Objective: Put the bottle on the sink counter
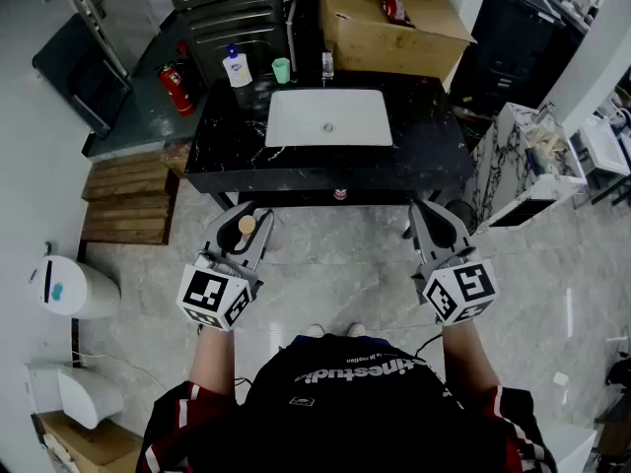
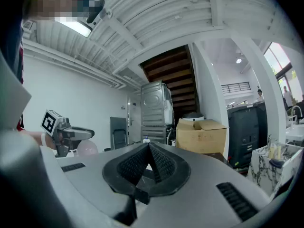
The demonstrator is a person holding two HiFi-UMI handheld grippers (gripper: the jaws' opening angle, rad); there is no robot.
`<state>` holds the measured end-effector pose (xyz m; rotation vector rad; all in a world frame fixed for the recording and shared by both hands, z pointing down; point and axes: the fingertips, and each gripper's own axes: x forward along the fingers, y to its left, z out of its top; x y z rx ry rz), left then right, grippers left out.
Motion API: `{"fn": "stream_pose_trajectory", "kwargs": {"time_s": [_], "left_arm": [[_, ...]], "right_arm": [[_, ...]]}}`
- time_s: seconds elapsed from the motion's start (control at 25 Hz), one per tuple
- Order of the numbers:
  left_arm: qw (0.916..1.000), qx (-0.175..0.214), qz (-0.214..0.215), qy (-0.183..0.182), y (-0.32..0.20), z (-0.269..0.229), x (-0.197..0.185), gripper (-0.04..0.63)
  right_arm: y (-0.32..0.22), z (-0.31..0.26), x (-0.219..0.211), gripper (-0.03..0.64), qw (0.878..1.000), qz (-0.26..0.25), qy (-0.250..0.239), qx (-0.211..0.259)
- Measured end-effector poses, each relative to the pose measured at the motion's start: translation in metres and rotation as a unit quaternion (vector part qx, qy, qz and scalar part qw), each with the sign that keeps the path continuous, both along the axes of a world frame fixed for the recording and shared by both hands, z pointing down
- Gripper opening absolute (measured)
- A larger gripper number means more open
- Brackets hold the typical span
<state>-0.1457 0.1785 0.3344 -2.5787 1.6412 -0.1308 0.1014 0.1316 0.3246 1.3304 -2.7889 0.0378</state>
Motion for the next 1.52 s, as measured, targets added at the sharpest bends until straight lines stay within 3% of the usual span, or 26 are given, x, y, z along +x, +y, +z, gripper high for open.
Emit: {"fn": "stream_pose_trajectory", "kwargs": {"time_s": [0.76,1.52], "left_arm": [[1.0,-0.001,0.001,0.004,0.0,0.001,0.009,0.117],[0.9995,0.0,-0.032,-0.001,-0.019,0.007,0.046,0.117]], "right_arm": [[0.002,0.001,0.0,0.037,1.0,-0.008,-0.002,0.008],[-0.022,0.02,0.044,0.037,0.999,-0.032,-0.001,-0.008]]}}
